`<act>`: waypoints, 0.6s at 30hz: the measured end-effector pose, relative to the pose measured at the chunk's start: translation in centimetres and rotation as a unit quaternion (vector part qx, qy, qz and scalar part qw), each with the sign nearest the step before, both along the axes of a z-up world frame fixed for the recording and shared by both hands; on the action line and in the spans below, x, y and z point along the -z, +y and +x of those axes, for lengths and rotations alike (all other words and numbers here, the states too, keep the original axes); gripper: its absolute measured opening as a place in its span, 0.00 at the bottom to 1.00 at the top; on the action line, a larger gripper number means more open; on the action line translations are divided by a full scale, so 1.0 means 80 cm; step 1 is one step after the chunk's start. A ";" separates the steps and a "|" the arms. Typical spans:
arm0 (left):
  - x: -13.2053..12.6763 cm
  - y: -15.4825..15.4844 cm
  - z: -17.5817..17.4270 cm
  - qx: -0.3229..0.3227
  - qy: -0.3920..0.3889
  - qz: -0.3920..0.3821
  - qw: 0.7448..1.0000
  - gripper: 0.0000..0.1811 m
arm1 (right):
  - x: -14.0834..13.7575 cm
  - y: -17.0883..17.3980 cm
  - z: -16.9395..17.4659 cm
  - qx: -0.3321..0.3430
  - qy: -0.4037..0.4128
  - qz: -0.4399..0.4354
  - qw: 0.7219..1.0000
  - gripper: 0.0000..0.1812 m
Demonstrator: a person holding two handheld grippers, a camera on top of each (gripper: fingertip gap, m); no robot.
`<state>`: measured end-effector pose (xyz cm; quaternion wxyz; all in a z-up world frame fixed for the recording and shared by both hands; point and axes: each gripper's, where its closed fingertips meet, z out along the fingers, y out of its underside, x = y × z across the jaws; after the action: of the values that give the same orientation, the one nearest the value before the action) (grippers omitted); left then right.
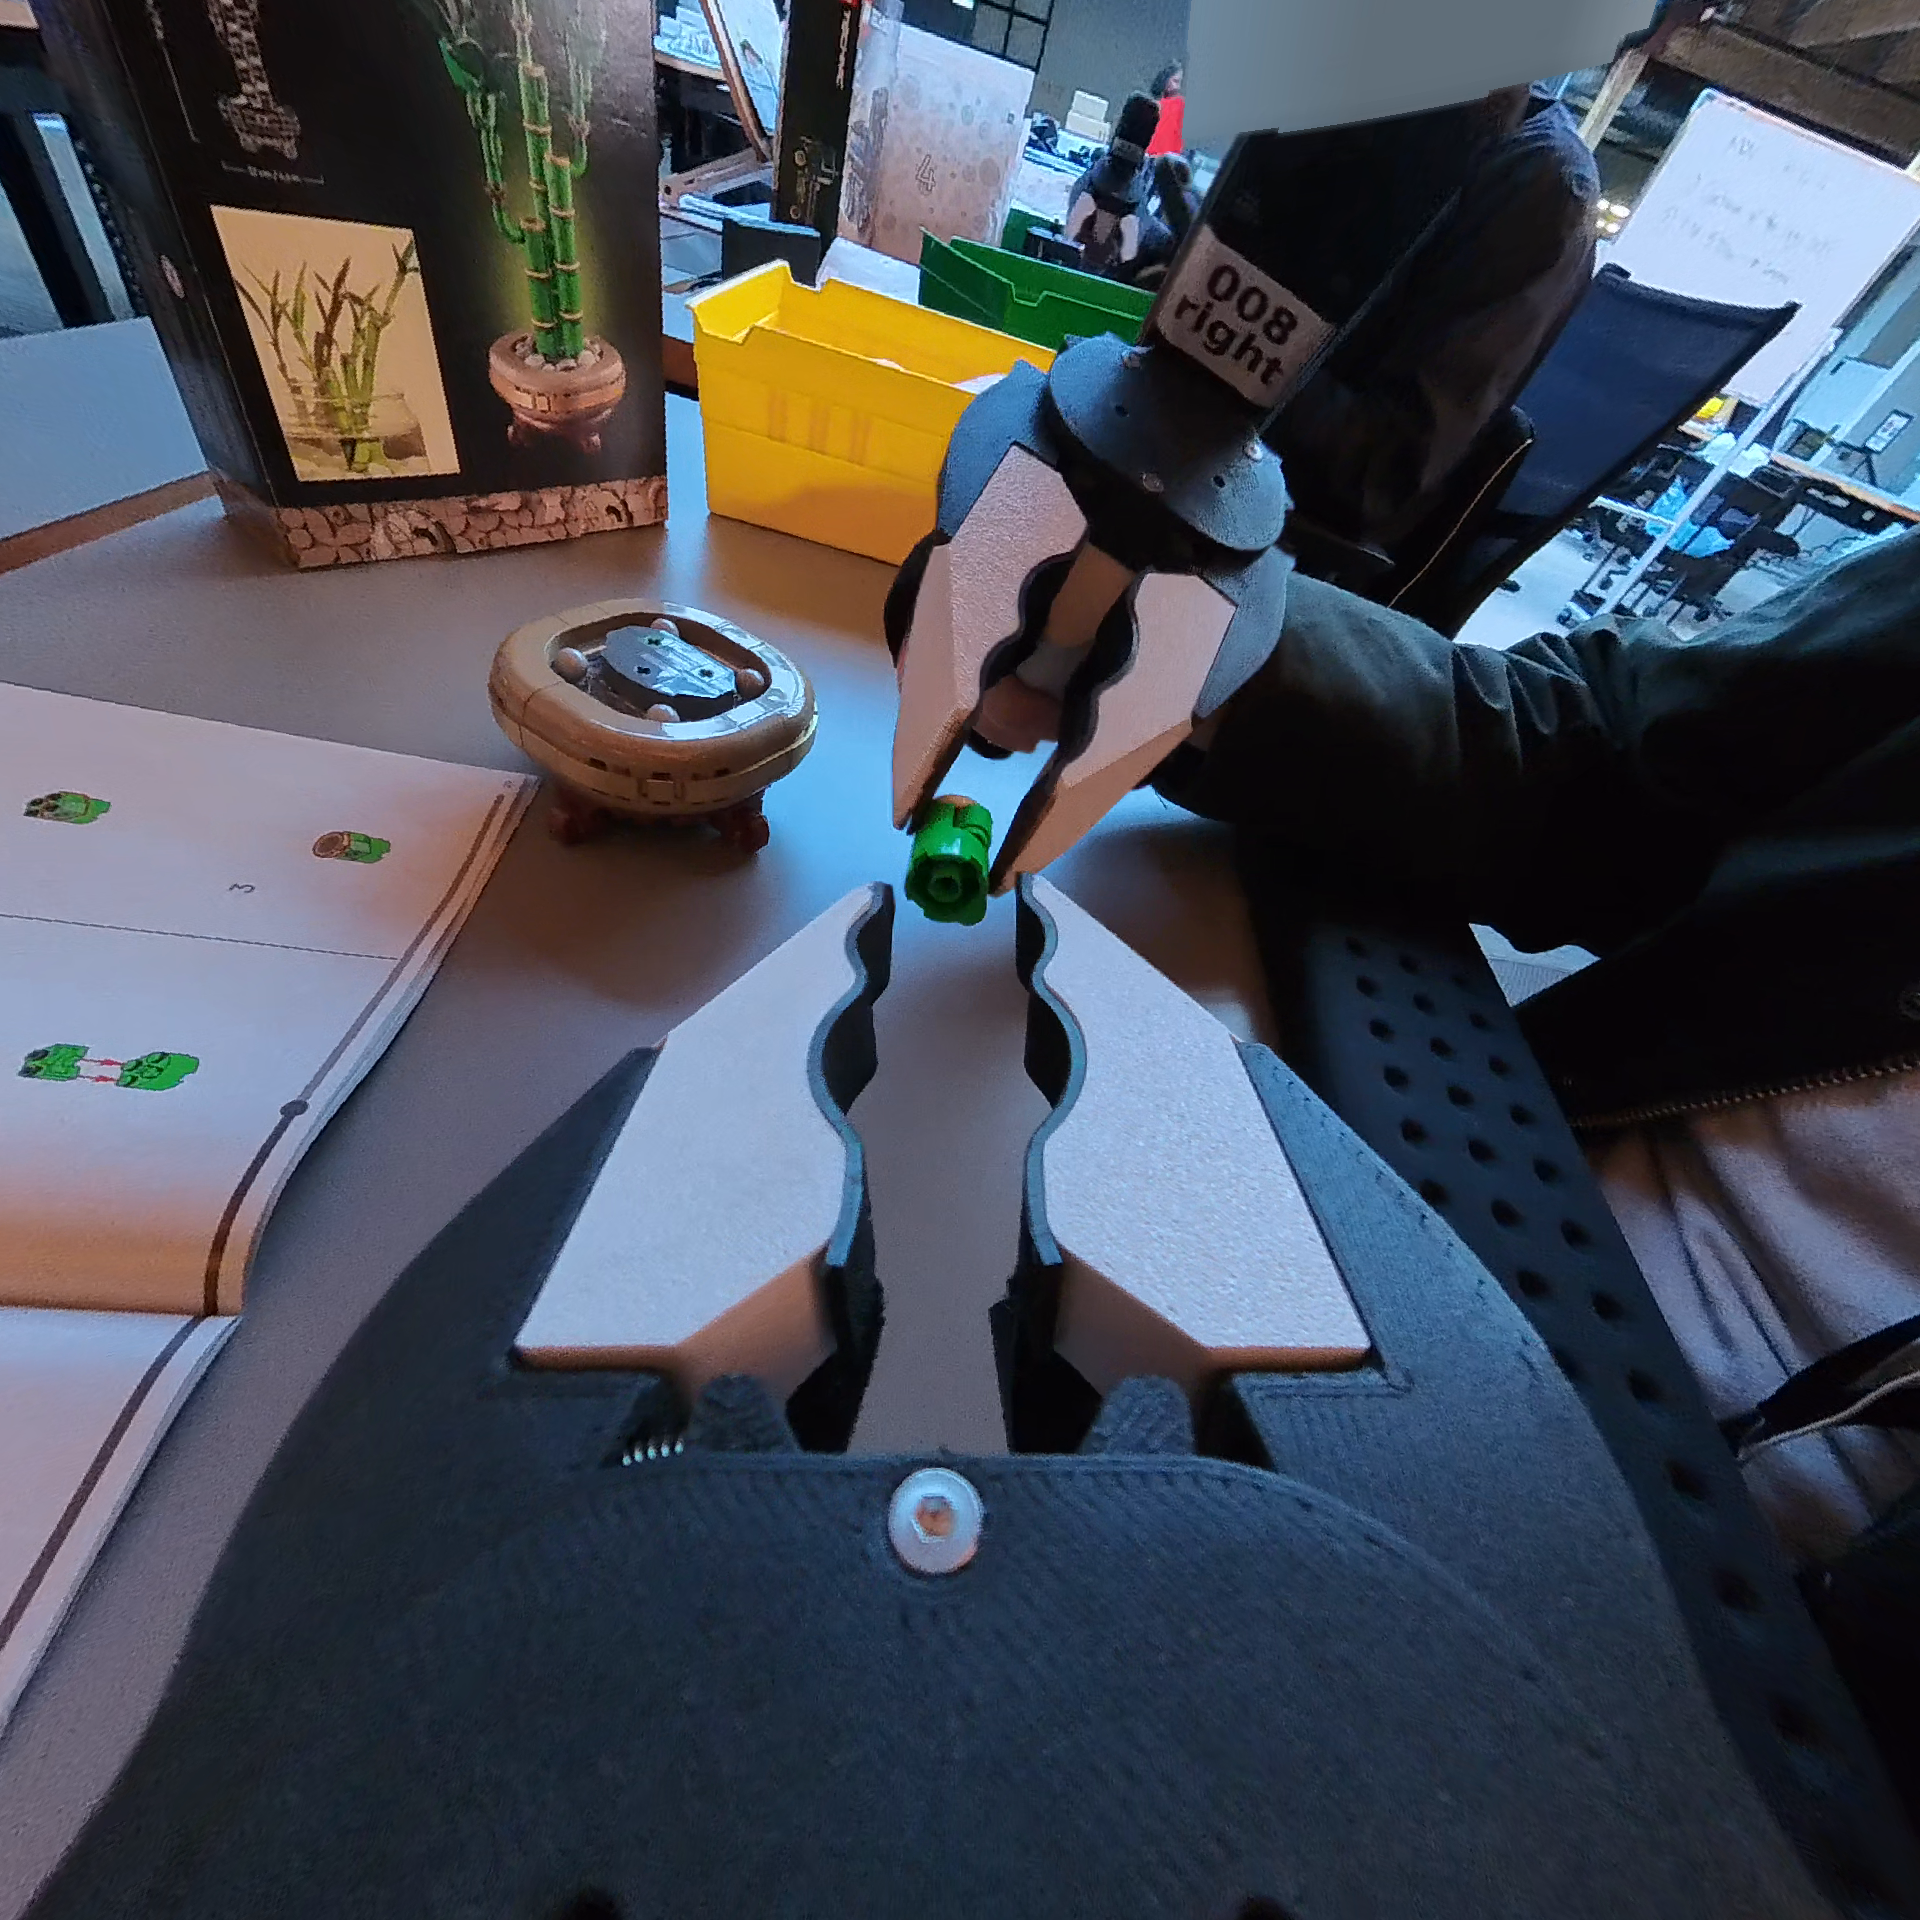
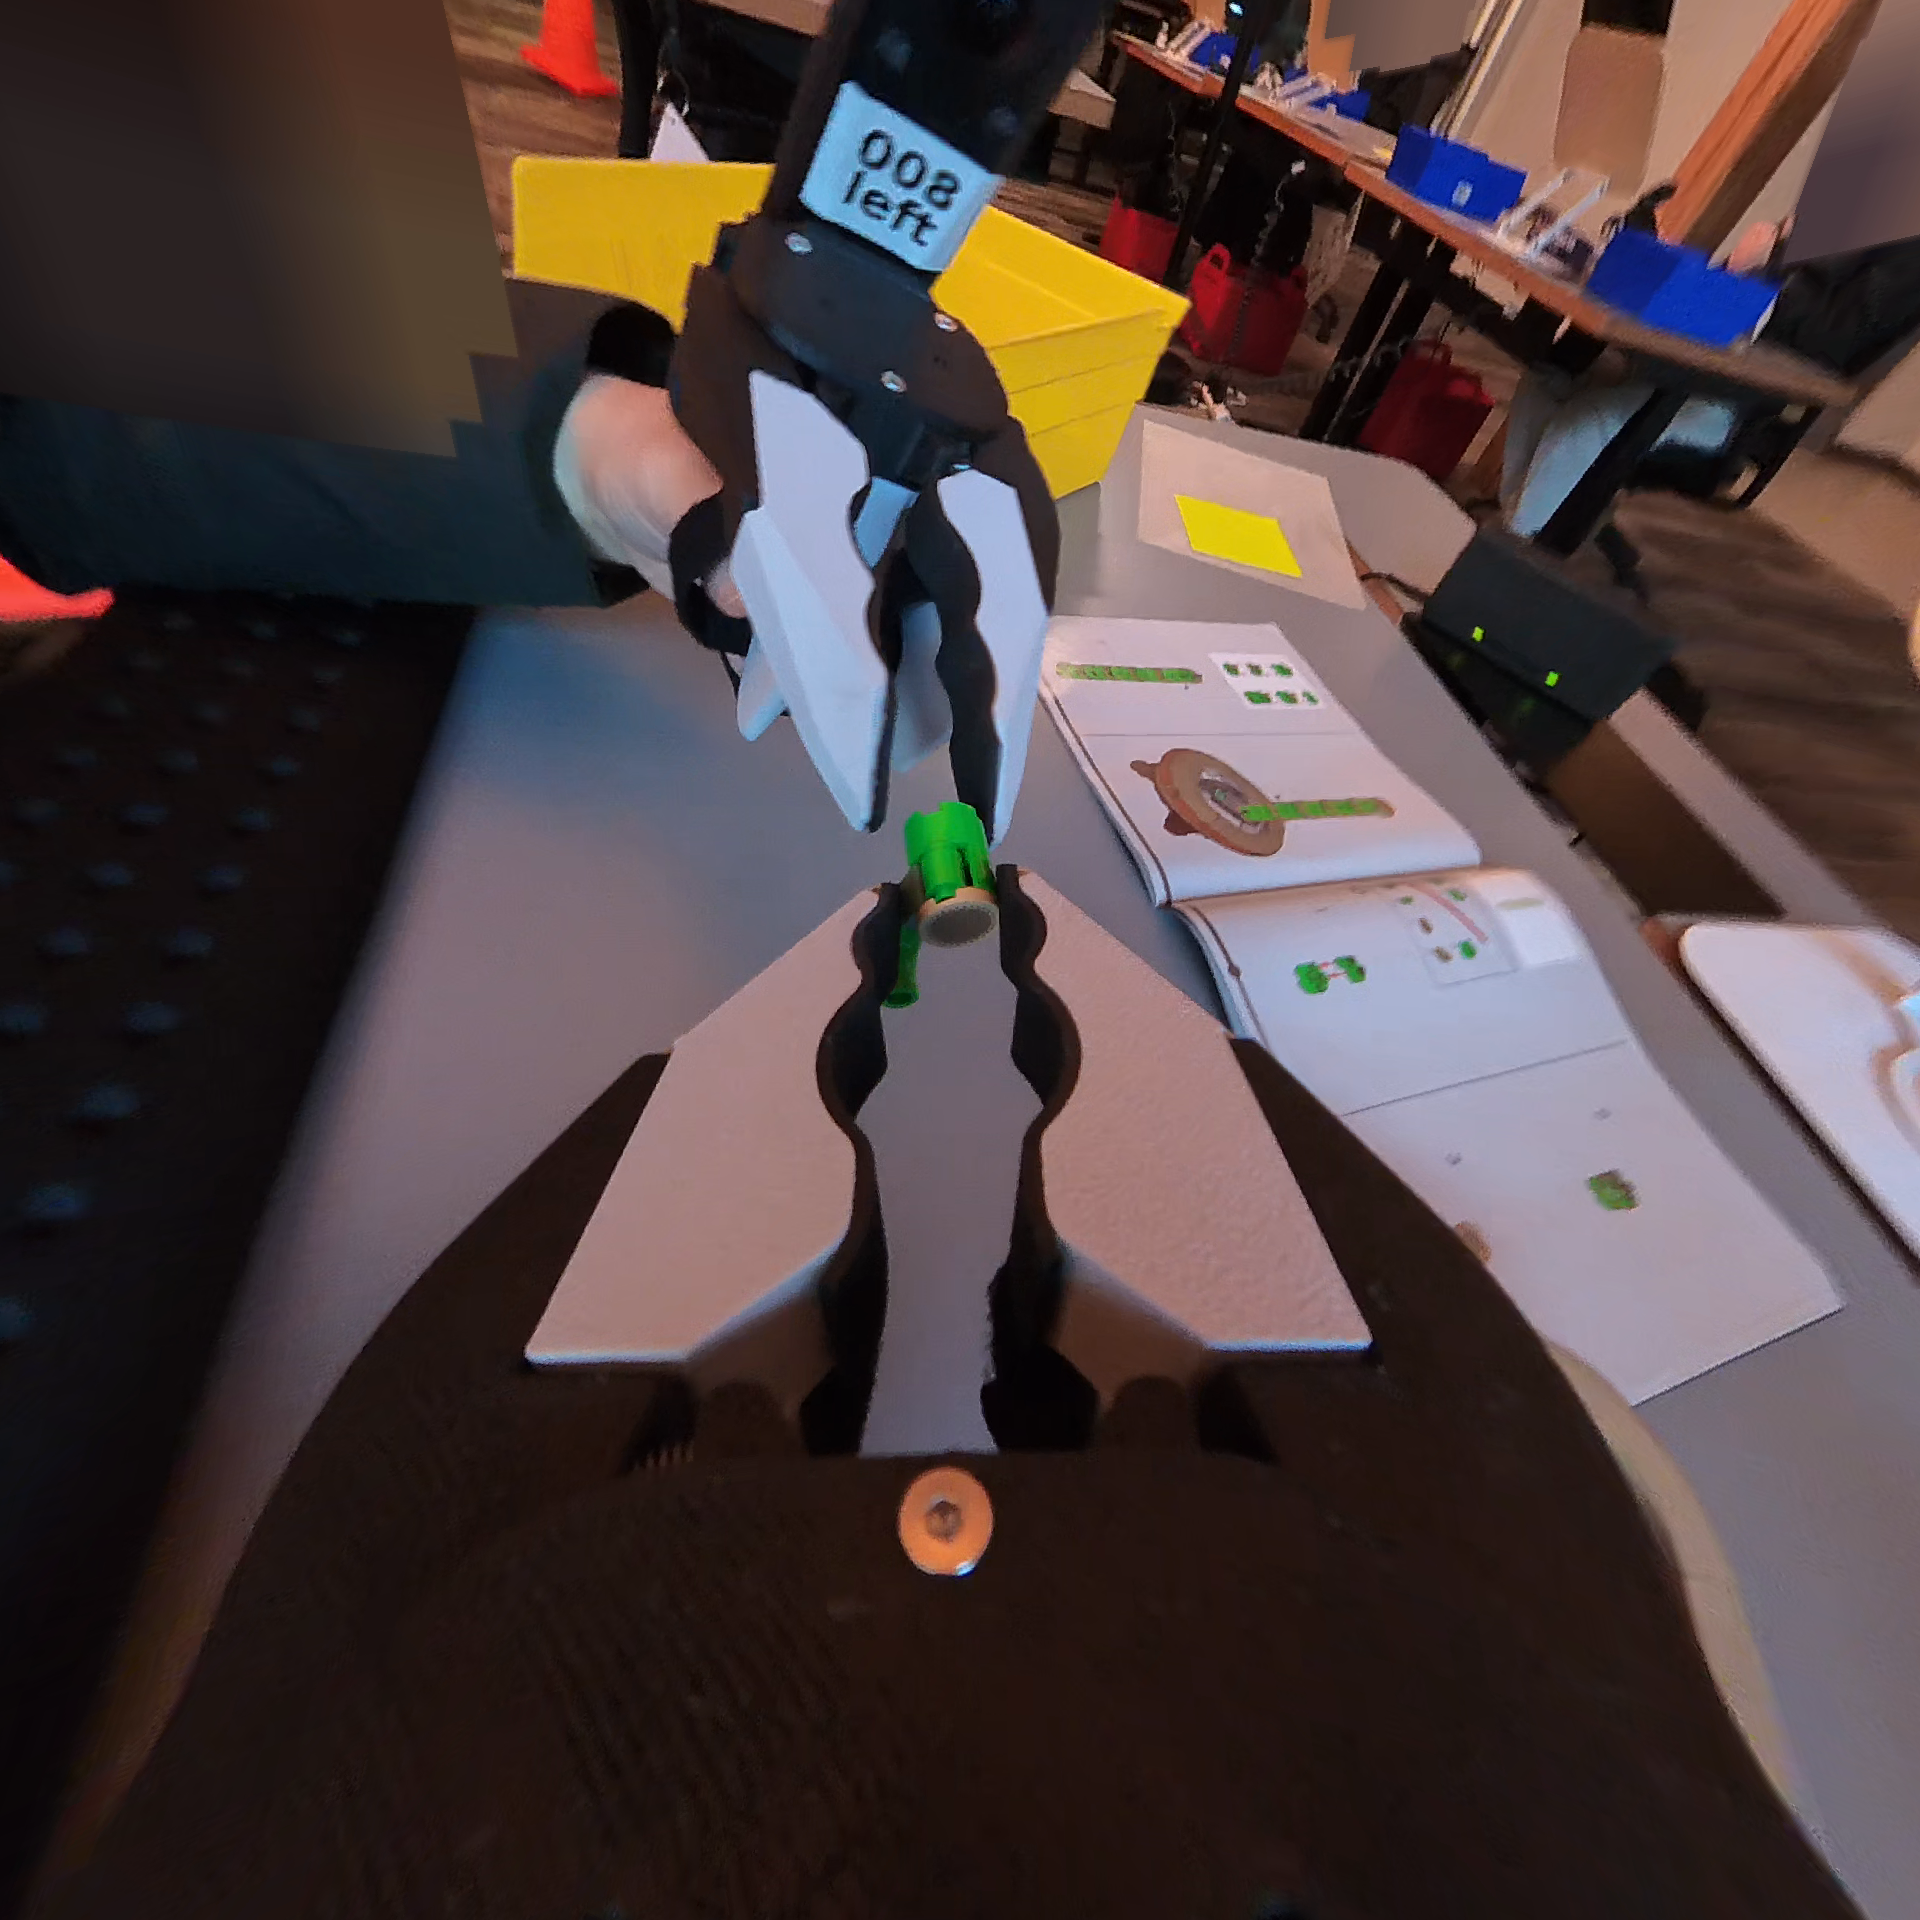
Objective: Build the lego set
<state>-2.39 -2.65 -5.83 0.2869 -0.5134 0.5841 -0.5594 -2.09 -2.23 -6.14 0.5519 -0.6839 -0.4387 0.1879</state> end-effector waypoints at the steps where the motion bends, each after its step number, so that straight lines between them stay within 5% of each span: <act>1: -0.001 -0.002 -0.001 0.003 -0.002 0.002 1.000 0.12 | -0.001 -0.001 -0.002 -0.004 -0.008 0.013 1.000 0.09; 18: -0.032 -0.029 -0.014 0.045 -0.064 0.048 0.996 0.11 | -0.039 -0.021 -0.019 -0.011 -0.139 0.281 0.949 0.10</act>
<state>-3.47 -4.94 -3.29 0.3224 -0.4357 0.6134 -0.5744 -3.62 -3.89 -3.00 0.6535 -0.5152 -0.5535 -0.0338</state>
